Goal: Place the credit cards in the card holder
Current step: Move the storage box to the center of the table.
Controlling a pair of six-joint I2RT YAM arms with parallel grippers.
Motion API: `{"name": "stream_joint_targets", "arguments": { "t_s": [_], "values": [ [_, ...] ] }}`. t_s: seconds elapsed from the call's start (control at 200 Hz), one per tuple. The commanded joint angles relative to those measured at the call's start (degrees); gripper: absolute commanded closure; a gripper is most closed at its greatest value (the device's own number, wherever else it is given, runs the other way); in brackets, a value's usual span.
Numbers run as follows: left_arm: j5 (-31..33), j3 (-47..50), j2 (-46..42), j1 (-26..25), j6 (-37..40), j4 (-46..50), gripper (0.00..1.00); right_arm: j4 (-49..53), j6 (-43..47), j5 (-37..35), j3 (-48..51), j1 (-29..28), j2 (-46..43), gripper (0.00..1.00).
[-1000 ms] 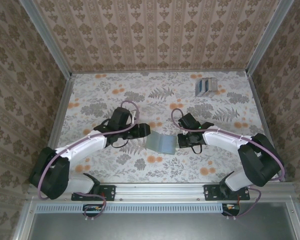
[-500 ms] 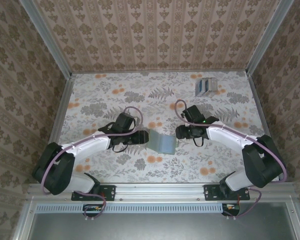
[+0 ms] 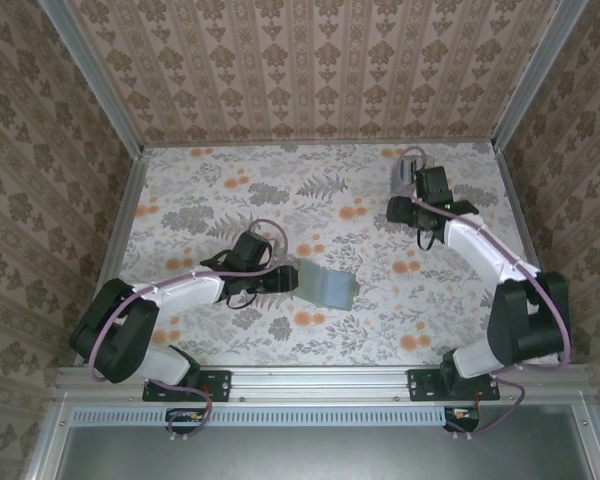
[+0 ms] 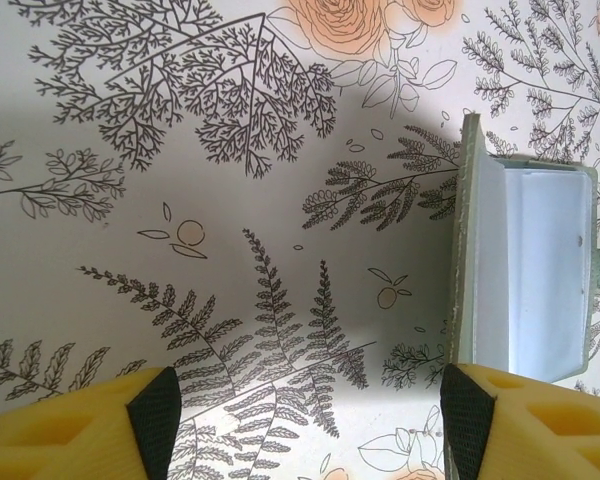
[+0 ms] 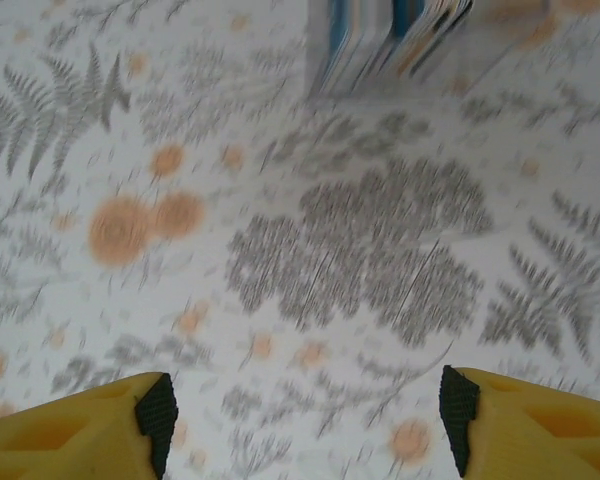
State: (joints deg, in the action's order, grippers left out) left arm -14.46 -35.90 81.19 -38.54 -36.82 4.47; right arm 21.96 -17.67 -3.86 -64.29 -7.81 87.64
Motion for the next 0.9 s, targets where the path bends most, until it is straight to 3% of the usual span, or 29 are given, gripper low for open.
{"name": "stream_joint_targets", "arguments": {
  "t_s": [0.0,0.145,0.335,0.555,0.895],
  "values": [
    [0.5,1.6,0.5,-0.8,-0.4,-2.8,0.27,0.6,3.6,1.5,-8.7,1.9,8.5,0.28],
    [0.3,3.2,0.6,-1.0,-1.7,-3.8,0.27,2.2,4.2,-1.9,-18.2,5.0,17.3,0.32],
    [1.2,3.8,-0.9,-1.1,-2.2,-3.1,0.27,4.1,5.6,1.9,-29.0,9.0,26.2,0.32],
    [1.9,4.1,-1.3,-1.3,-2.9,-3.2,0.27,10.0,8.5,3.7,-42.8,9.4,37.2,0.31],
    [2.2,3.8,-1.5,-1.3,-3.2,-2.8,0.27,15.7,9.4,3.8,-55.0,9.3,46.8,0.34]
  ]
}}
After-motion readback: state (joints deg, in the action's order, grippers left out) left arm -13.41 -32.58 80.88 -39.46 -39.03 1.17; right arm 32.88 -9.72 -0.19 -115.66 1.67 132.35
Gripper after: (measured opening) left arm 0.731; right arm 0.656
